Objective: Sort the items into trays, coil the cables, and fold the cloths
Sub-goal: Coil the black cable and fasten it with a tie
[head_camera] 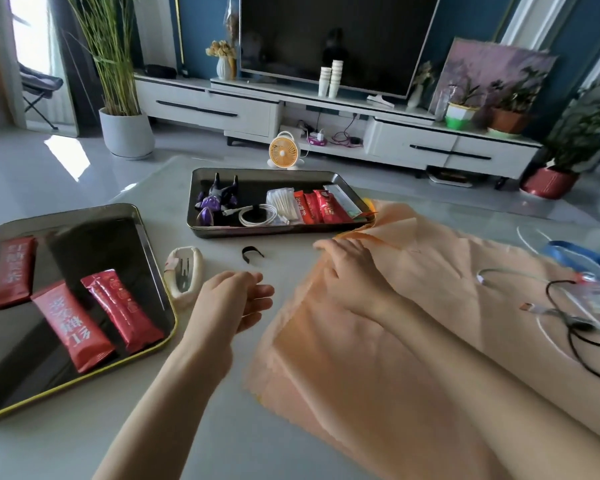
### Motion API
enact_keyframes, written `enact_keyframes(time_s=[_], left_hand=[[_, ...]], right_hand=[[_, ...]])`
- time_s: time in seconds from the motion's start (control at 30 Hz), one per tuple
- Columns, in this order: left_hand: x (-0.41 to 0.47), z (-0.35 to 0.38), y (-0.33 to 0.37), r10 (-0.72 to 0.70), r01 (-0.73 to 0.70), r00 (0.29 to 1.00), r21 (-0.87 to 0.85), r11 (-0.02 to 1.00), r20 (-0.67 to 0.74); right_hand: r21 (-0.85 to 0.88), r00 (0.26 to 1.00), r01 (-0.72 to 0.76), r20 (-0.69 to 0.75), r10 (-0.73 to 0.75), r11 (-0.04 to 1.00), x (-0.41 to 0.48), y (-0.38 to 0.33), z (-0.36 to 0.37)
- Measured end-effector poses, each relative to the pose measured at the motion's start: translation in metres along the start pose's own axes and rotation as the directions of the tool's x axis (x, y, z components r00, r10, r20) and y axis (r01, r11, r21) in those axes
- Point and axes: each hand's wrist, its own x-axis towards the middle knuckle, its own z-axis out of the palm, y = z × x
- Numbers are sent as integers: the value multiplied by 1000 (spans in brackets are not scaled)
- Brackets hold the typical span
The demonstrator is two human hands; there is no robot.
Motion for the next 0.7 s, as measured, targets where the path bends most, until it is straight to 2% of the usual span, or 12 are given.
enact_keyframes(time_s=[0.1,0.17,0.33,0.47,0.6,0.7], left_hand=[[-17,21,-9,5,-9,998,59,998,69],[-29,34,-13,2,-10,995,78,997,101],[-59,69,-24,11,-29,989,117,993,146],[-75,87,-37,7,-33,987,159,987,161],[-83,107,-48,-7,-36,982,224,974,188],[-81,116,-49,2,-49,981,240,970,193]], right_hand=[[-31,991,-124,-49,123,992,-61,51,-40],[22,966,-239,-100,240,971,-97,78,-62],[177,832,-463,-251,495,869,-170,131,-92],[82,812,-523,-254,526,848,-185,157,-95],[-131,799,-589,-236,552,797,-189,173,-93],[-135,818,-568,-202,539,812,-188,176,-93]])
